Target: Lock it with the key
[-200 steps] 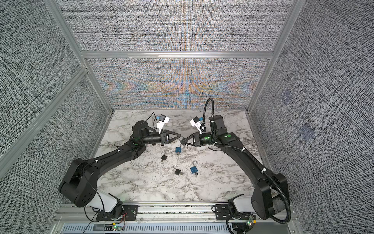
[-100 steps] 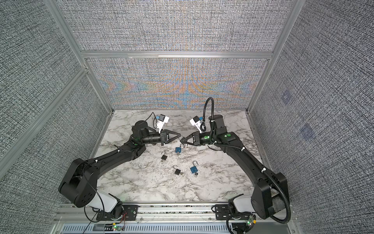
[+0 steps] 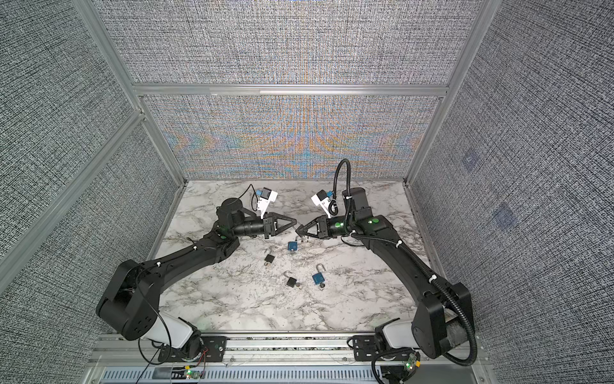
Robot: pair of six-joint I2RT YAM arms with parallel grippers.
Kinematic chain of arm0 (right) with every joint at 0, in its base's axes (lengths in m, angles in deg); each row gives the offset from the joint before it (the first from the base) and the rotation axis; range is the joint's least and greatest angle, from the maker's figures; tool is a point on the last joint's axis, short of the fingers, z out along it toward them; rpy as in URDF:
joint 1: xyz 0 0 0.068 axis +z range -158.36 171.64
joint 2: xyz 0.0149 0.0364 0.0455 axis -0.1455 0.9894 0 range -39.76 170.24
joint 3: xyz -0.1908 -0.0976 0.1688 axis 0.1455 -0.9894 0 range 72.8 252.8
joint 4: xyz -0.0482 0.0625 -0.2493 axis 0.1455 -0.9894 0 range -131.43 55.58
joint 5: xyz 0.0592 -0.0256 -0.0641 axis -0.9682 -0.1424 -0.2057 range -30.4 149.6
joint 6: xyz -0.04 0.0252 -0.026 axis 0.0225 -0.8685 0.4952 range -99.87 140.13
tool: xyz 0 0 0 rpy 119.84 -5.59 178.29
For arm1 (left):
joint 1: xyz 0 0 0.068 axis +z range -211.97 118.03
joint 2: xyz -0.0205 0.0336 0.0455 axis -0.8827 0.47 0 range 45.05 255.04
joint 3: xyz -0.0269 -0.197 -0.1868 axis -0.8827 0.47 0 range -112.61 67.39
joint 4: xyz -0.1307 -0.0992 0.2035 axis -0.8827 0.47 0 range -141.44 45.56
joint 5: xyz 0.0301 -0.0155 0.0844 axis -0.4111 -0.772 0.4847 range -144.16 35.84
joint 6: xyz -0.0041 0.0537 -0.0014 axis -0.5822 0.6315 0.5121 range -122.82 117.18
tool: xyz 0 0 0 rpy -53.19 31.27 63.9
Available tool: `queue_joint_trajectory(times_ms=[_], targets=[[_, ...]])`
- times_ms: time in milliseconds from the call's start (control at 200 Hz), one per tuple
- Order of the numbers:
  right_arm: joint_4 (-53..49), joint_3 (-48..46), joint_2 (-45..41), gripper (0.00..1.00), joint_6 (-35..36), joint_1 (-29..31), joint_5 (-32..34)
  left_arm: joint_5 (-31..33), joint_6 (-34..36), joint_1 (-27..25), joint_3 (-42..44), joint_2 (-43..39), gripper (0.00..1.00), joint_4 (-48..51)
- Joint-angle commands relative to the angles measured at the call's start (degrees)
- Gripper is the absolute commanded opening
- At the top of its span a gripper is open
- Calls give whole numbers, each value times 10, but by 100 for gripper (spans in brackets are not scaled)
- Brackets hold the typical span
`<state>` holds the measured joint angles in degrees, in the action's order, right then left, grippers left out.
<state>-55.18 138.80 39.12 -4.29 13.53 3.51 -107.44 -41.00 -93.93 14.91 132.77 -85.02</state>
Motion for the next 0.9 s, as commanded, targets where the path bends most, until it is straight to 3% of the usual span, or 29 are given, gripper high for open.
queue_joint_trajectory(times_ms=[0, 890], targets=[[77, 13, -2, 0, 10, 5, -37, -9, 2, -7, 5, 6, 0, 48], [81, 33, 21, 0, 13, 5, -30, -3, -30, -23, 41, -4, 0, 1]])
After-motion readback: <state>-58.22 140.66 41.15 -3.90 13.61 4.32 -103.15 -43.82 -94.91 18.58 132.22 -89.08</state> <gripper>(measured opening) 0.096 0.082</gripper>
